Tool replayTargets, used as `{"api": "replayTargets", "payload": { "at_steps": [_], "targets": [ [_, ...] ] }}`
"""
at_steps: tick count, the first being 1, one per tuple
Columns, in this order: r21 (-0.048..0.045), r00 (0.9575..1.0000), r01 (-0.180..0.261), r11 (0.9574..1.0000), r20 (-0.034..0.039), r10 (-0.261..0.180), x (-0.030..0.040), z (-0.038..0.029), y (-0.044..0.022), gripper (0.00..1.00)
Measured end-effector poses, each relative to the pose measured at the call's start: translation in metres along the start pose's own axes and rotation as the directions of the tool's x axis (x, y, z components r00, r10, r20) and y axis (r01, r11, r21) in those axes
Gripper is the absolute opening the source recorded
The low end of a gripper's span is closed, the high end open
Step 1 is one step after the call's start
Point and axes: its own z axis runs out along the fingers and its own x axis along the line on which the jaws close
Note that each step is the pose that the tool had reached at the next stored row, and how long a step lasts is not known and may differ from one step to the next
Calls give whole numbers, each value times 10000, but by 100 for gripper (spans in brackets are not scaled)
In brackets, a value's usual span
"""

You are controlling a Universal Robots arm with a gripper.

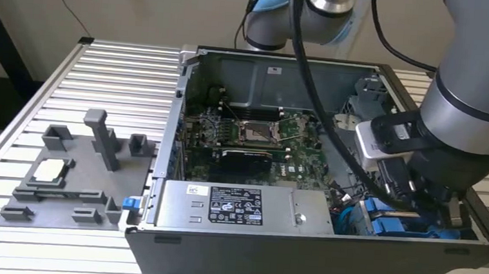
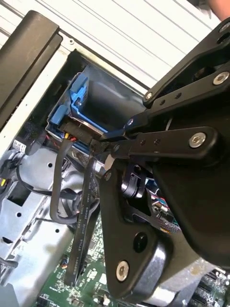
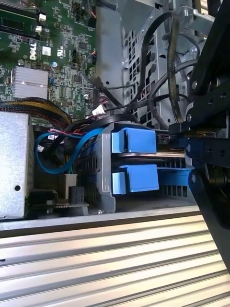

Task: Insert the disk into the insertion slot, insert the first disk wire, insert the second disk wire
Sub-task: 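Insert the second disk wire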

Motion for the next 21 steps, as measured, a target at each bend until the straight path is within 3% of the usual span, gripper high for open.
{"api": "replayTargets", "payload": {
  "at_steps": [3,7,9,21],
  "targets": [
    [11,10000,9,10000,-50,-9,2,22,9,16],
    [14,10000,9,10000,-50,-9,2,27,11,16],
    [13,10000,6,10000,-46,-6,2,25,11,24],
    [13,10000,-3,10000,-54,3,-16,-96,-28,24]
  ]
}}
